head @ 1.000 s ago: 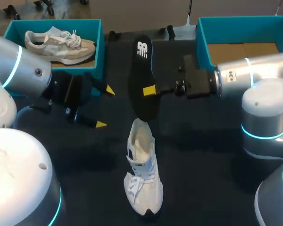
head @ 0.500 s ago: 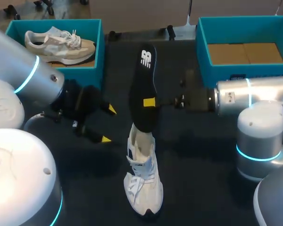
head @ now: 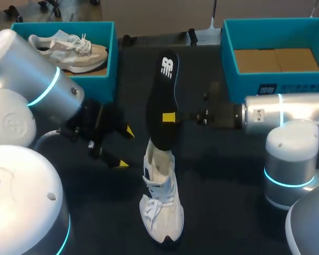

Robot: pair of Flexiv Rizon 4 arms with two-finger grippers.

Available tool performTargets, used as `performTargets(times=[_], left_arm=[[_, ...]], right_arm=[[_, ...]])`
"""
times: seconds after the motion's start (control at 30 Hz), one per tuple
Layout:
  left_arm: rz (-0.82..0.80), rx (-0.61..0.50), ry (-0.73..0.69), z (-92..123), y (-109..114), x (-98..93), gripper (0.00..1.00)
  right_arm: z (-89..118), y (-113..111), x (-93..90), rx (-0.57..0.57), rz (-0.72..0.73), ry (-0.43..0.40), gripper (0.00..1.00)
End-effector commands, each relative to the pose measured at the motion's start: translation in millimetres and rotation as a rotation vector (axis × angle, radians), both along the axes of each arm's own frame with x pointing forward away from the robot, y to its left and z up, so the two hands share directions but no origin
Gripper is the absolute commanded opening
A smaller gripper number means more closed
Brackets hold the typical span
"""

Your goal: Take the shoe out of the shoebox, open the shoe tongue, remove and reinsert the insole, then place the shoe into the shoebox

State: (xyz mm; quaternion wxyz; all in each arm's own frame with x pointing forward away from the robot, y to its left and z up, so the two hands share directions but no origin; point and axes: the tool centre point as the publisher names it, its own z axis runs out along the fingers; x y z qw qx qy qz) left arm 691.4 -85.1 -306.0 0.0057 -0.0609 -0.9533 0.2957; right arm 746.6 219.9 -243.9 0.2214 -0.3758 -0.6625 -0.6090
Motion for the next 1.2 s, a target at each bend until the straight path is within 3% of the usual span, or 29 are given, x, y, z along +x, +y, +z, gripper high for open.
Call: performTargets(times=[0.03, 0.6, 1.03, 1.2], left_arm=[[-0.012, 0.011, 0.045, -14, -12, 12.8, 1.0], [-0.011, 0.033, 0.073, -25, -16, 11.8, 1.0], [0.108, 0.195, 0.09, -43, -16, 15.0, 1.0], [0.108, 0.195, 0.09, -43, -16, 15.0, 1.0]], right_arm=[[-10, 3, 2.3, 0.048, 0.005, -0.046, 0.0], [-15, 2, 3.6, 0.044, 0.003, -0.064, 0.0], [-33, -7, 13.2, 0.111, 0.06, -0.142, 0.0], [-33, -7, 13.2, 0.111, 0.06, -0.142, 0.0]])
